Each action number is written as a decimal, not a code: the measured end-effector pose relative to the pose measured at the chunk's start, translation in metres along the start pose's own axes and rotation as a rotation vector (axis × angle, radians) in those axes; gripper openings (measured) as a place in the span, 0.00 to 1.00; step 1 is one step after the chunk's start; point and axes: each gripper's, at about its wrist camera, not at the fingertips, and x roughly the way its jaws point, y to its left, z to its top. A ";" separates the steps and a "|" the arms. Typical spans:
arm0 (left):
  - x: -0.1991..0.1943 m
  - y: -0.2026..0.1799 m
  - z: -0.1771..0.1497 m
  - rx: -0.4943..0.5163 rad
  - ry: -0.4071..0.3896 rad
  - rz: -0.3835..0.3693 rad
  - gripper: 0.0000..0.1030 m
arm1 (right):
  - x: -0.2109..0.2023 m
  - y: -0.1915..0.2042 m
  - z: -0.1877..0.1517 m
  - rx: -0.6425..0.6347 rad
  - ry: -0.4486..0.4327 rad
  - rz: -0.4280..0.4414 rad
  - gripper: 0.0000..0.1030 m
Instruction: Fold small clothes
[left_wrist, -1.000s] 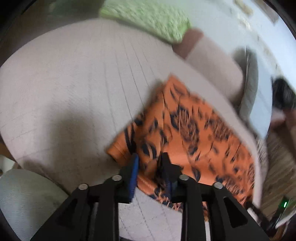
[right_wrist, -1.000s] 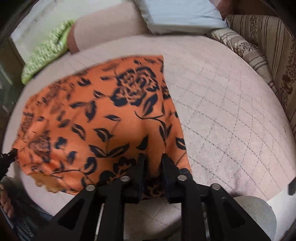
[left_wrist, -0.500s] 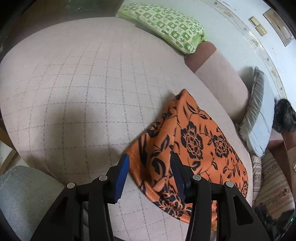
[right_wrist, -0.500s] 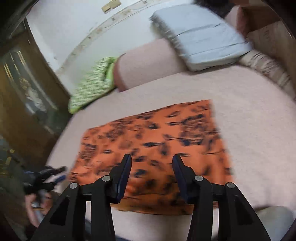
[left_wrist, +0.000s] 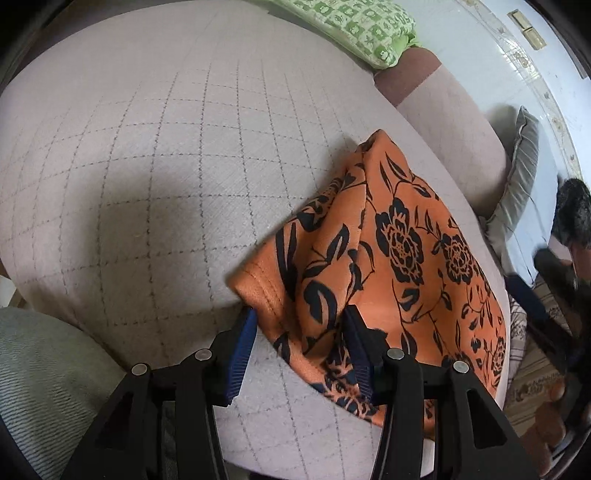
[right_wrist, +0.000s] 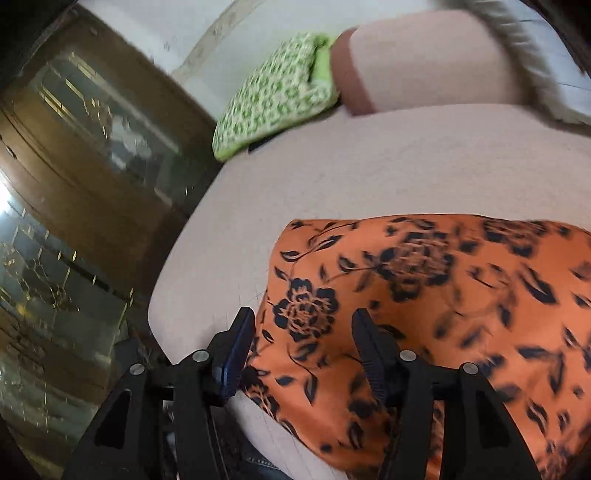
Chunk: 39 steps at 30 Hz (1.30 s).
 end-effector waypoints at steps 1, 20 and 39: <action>0.006 0.000 0.005 -0.012 0.006 0.002 0.50 | 0.012 0.006 0.005 -0.008 0.026 0.004 0.56; -0.011 -0.034 -0.006 0.166 -0.129 -0.007 0.18 | 0.138 0.056 0.044 -0.038 0.448 -0.075 0.56; -0.056 -0.079 -0.058 0.463 -0.341 -0.070 0.12 | 0.115 0.047 0.043 -0.131 0.419 -0.205 0.15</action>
